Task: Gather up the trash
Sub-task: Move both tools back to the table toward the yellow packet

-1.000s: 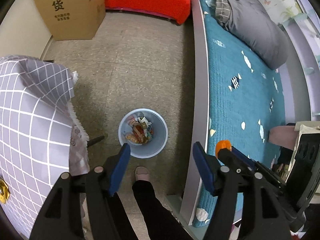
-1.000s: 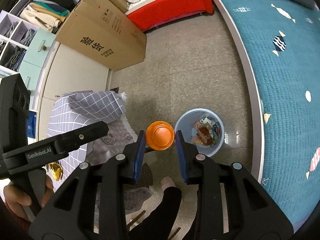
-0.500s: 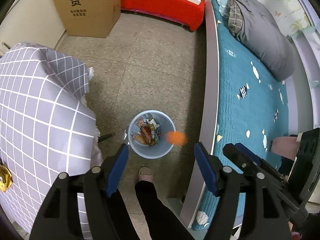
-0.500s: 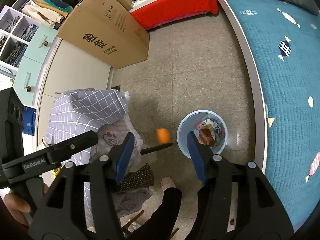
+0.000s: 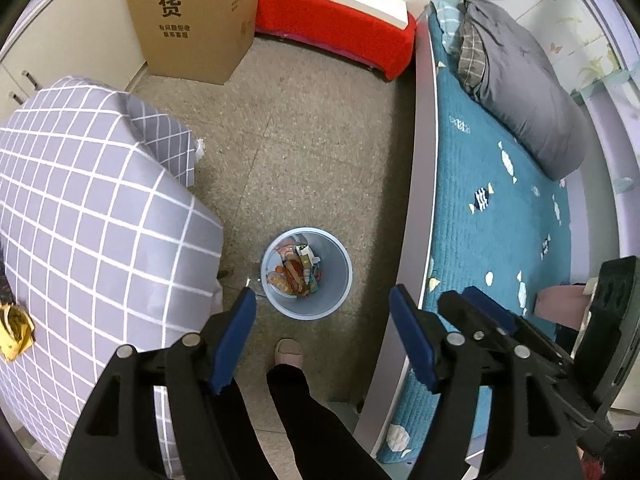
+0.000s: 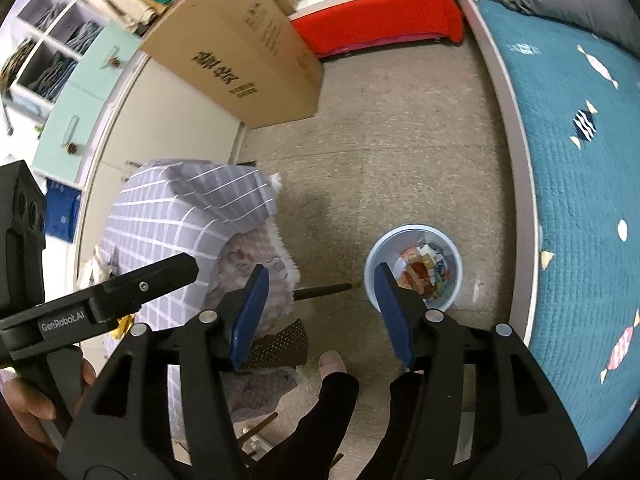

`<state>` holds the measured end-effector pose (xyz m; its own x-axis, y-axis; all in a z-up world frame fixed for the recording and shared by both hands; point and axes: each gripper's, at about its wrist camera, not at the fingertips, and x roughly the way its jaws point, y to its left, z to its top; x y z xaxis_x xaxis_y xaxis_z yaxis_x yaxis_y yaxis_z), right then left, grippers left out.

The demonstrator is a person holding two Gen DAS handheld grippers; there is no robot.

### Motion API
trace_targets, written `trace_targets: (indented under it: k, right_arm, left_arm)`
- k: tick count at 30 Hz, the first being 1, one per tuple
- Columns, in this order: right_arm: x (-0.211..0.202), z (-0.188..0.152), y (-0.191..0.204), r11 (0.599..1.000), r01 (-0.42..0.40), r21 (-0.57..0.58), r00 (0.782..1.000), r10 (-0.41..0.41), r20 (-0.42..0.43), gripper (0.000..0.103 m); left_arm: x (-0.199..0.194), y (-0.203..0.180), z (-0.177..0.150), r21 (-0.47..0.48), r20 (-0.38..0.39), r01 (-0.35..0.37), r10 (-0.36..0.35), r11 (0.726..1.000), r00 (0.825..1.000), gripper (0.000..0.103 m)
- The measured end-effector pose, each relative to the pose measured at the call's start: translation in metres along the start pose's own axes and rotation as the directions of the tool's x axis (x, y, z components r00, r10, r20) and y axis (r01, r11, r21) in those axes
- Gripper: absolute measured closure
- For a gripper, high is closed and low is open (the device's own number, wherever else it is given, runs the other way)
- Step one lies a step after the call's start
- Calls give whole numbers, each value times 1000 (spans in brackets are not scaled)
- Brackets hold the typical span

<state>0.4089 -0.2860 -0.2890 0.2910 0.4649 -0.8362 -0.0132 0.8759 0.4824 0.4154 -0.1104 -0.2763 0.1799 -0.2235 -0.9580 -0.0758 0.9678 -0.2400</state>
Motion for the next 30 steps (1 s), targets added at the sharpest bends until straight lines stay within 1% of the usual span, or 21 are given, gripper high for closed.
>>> trace_targets:
  k: [4,7,9,13,17,23,26,28,30]
  right_arm:
    - [1,-6,32,998,-29,-56,999,28,-16,49]
    - [4,-11,62,994,-53,-101,998,50,-30,49]
    - [6,-16,88,989,-68,-133,997,64,-34,49]
    - [17,-30,145,974,-98,-204,995,90,-47,49]
    - [38,-50,198,966,-121,-227,992,109,-64,49]
    - [83,-96,274,968,-157,-195,985,138,-107,48]
    - [112,-116,310,967,-177,-184,979,153,-135,48]
    - [124,-122,325,966,-180,-188,977,154,-146,48]
    - [136,-126,338,967,-175,-183,978,149,-149,48]
  left_arm:
    - [-23,23,-12,-42,28,1,1,999,1000,35]
    - [-46,56,-23,-95,57,6,-1,996,998,35]
    - [-58,75,-28,-113,75,6,3,994,997,35]
    - [-86,127,-40,-150,131,7,13,989,991,35]
    - [-110,195,-60,-183,162,2,28,983,986,35]
    - [-133,302,-98,-198,149,-47,78,979,986,35]
    - [-135,347,-114,-222,129,-52,82,974,988,35]
    - [-136,363,-123,-231,131,-49,81,972,988,35]
    - [-133,380,-128,-232,113,-48,76,971,991,35]
